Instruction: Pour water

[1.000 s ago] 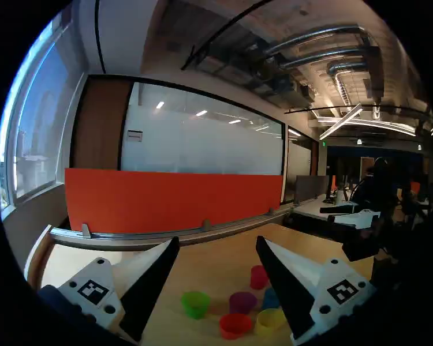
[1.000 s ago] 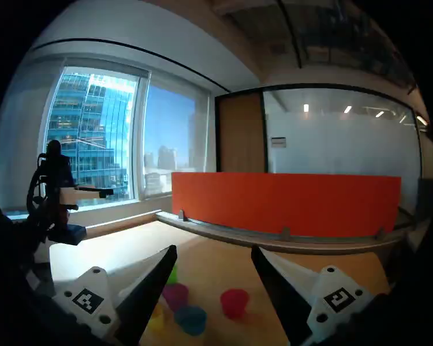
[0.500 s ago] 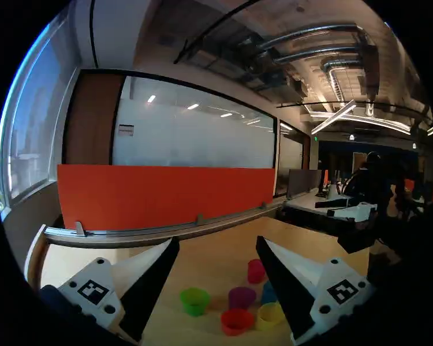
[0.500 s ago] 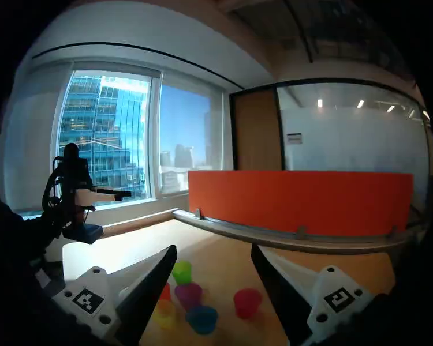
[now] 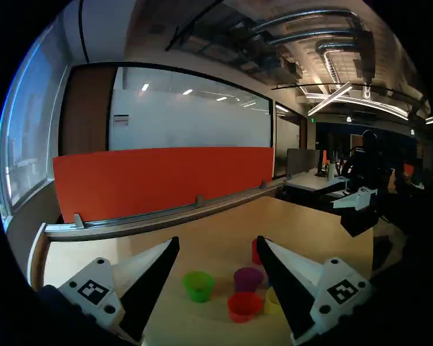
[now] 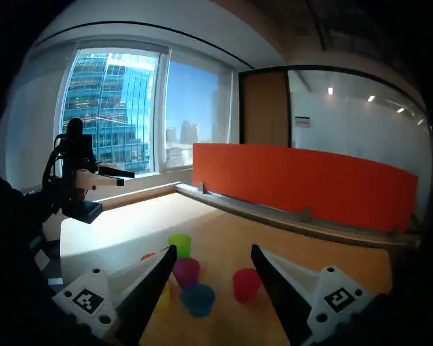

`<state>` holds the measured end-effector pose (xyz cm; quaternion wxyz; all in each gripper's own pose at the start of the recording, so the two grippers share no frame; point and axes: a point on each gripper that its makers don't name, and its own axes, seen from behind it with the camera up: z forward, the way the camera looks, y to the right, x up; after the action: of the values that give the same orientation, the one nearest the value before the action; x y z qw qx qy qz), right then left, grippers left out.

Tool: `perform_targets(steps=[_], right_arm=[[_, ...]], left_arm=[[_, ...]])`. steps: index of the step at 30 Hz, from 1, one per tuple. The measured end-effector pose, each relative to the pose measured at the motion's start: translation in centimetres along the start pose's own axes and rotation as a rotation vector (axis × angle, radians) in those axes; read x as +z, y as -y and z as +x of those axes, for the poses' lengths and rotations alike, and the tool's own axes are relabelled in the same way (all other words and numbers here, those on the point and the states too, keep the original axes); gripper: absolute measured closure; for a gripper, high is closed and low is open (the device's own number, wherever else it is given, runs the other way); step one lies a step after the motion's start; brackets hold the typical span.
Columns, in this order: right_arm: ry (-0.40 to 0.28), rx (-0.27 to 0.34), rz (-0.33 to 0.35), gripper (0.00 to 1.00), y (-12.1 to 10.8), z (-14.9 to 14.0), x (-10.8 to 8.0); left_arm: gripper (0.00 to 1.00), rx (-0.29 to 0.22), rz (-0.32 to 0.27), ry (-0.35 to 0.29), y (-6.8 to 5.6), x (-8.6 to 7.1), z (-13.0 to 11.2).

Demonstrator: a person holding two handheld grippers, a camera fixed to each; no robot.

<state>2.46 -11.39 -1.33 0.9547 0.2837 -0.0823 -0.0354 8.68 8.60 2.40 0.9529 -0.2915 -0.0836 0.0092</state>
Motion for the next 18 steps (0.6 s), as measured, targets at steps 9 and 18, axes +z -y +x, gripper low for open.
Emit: perform_targets(steps=[9,18], right_arm=[[0.049,0.013,0.024,0.0,0.0,-2.5,0.6],[0.103,0.007,0.053,0.01,0.4,-5.1,1.3]], left_arm=[[0.01,0.013,-0.012,0.061,0.1,0.9,-3.1],[0.01,0.034,-0.011,0.125,0.9,2.4,-6.2]])
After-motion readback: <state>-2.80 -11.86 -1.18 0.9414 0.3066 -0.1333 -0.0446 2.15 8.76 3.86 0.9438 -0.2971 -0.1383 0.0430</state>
